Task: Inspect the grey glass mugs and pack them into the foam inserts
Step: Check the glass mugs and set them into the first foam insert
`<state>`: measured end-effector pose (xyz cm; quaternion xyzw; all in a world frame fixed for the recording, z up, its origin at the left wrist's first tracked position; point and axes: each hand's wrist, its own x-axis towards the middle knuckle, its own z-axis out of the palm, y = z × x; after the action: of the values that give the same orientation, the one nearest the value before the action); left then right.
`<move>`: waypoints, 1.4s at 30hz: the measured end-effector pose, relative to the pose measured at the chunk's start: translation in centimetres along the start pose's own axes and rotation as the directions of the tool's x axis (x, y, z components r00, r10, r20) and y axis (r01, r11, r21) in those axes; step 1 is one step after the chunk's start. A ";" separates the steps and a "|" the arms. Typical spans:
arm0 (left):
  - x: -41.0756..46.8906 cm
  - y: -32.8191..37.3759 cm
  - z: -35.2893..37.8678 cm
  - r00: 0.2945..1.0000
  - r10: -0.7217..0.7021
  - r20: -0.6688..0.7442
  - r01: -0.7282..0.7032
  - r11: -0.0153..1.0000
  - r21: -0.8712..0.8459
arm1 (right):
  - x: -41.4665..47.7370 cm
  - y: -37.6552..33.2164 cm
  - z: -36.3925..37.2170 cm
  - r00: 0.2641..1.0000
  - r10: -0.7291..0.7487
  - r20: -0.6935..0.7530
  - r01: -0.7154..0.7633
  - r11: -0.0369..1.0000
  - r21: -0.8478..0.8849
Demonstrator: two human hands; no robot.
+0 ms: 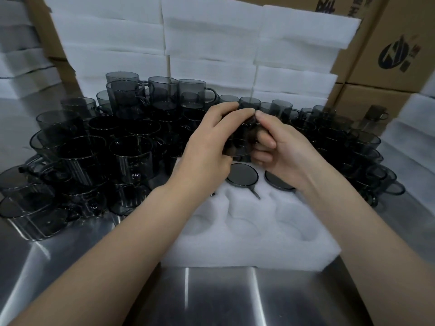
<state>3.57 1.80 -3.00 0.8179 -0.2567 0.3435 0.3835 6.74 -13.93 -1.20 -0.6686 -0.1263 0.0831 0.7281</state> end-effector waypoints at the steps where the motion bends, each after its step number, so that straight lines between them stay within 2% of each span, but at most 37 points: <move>1: 0.0 0.0 0.0 1.000 0.004 0.008 -0.004 1.000 0.008 | 0.0 0.0 0.0 1.000 0.002 -0.008 -0.002 1.000 -0.007; 5: 0.1 0.0 0.1 0.997 -0.016 0.071 0.020 0.999 -0.048 | -0.1 0.1 -0.1 1.000 -0.009 0.012 0.008 0.997 0.080; 10: 0.2 0.2 -0.2 0.997 -0.078 0.018 0.080 0.972 -0.221 | -0.4 0.3 -0.4 0.979 -0.078 0.189 0.037 0.977 0.211; 12: 0.2 0.2 -0.4 0.981 -0.194 -0.014 0.176 0.918 -0.355 | -0.5 0.3 -0.5 0.955 -0.115 0.274 0.047 0.969 0.242; 14: 0.2 0.2 -0.5 0.949 -0.314 0.001 0.269 0.812 -0.518 | -0.6 0.3 -0.5 0.940 -0.140 0.312 0.070 0.972 0.225; 16: 0.3 0.0 -0.6 0.926 -0.378 -0.013 0.304 0.763 -0.570 | -0.6 0.4 -0.4 0.945 -0.164 0.284 0.117 0.977 0.175; 19: 0.4 -0.1 -0.6 0.912 -0.408 -0.037 0.301 0.727 -0.617 | -0.5 0.6 -0.2 0.968 -0.193 0.160 0.185 0.981 0.064; 26: 0.3 -0.1 -0.5 0.941 -0.338 -0.008 0.277 0.785 -0.554 | -0.8 0.4 0.4 0.915 -0.398 0.067 0.402 0.883 -0.244; 32: 0.0 0.3 -0.4 0.952 -0.305 0.002 0.286 0.890 -0.356 | -1.1 0.7 0.5 0.892 -0.449 0.047 0.444 0.854 -0.270; 36: 0.0 0.6 -0.2 0.975 -0.222 0.028 0.222 0.943 -0.246 | -1.0 0.7 0.9 0.870 -0.491 -0.051 0.451 0.833 -0.321; 40: 0.0 0.7 -0.1 0.983 -0.181 0.044 0.186 0.955 -0.230 | -0.8 0.6 1.2 0.806 -0.570 -0.160 0.485 0.791 -0.373; 42: 0.0 0.5 -0.1 0.978 -0.204 0.039 0.208 0.946 -0.249 | -0.6 0.6 1.1 0.813 -0.549 -0.193 0.472 0.816 -0.335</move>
<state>3.17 1.58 -2.72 0.7871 -0.2138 0.2612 0.5163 5.89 -12.95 -1.75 -0.7074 -0.2083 -0.2310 0.6347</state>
